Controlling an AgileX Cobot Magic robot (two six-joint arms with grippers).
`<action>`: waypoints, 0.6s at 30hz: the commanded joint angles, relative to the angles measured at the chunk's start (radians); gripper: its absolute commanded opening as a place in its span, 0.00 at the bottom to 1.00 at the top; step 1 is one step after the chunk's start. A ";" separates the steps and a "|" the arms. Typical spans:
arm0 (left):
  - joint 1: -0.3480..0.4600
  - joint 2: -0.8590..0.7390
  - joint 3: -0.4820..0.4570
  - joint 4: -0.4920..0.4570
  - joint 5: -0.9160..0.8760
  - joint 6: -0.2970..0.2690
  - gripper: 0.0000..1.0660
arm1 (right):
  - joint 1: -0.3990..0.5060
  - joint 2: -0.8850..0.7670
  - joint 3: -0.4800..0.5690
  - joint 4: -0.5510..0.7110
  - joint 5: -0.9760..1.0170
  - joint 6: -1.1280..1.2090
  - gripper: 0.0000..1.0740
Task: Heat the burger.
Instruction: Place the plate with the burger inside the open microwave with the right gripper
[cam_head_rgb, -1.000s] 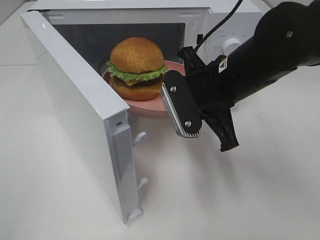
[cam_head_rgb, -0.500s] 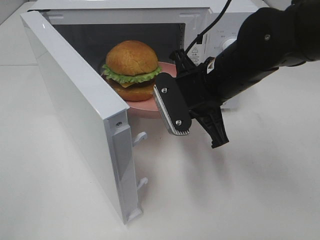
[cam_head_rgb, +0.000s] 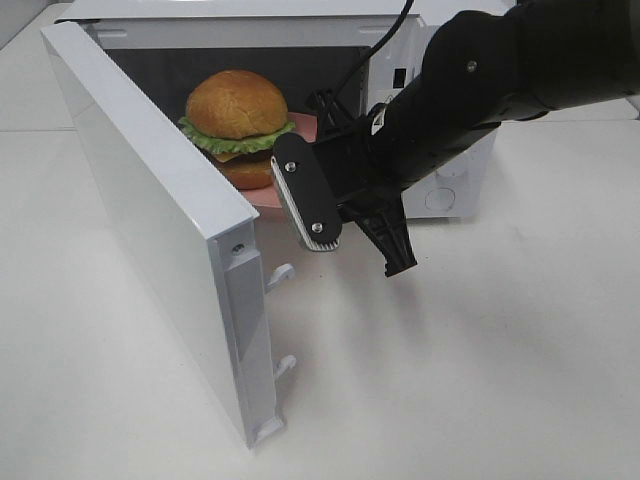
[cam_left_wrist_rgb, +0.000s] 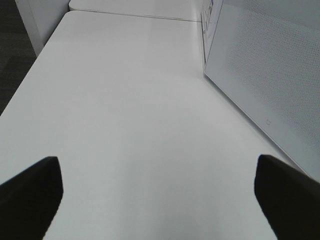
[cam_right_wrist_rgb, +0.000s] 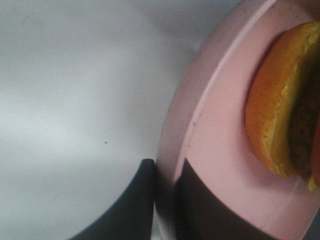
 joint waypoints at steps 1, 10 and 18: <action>-0.002 -0.013 -0.001 0.000 -0.017 0.001 0.91 | -0.001 0.020 -0.053 0.001 -0.061 0.006 0.00; -0.002 -0.013 -0.001 0.000 -0.017 0.001 0.91 | -0.001 0.090 -0.139 -0.108 -0.060 0.104 0.00; -0.002 -0.013 -0.001 0.000 -0.017 0.001 0.91 | -0.001 0.122 -0.199 -0.186 -0.058 0.194 0.00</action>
